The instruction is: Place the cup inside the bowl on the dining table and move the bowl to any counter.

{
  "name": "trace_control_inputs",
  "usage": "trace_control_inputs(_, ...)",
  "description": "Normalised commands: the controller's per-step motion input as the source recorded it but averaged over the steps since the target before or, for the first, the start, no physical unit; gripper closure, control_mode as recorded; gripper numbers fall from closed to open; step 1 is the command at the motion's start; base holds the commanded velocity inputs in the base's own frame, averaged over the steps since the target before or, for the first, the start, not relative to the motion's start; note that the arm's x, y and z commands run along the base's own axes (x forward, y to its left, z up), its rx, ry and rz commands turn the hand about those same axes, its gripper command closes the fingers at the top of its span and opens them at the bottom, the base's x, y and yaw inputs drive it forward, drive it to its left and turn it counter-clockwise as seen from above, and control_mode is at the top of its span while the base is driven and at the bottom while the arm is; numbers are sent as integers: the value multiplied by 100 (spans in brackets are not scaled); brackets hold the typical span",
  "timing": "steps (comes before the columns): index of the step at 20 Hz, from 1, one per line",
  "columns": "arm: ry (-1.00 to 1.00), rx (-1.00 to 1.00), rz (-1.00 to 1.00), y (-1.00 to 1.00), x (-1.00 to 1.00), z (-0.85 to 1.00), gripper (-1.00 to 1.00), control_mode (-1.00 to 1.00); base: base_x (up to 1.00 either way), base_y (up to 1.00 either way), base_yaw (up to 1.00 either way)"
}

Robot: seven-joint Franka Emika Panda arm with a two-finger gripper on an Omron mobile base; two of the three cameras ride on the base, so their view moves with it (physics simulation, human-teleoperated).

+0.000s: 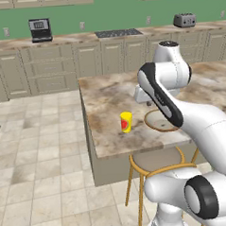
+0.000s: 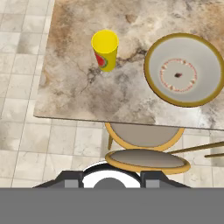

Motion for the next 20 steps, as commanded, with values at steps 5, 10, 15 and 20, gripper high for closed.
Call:
trace_control_inputs(5,1,0,0,0,0,0,-100,-100,0,0,0)
trace_control_inputs(10,0,0,0,0,0,0,-100,-100,0,0,0)
trace_control_inputs(15,0,0,0,18,11,0,-100,-100,0,0,0)
trace_control_inputs(20,0,-1,-3,43,42,-1,-100,-100,0,0,0)
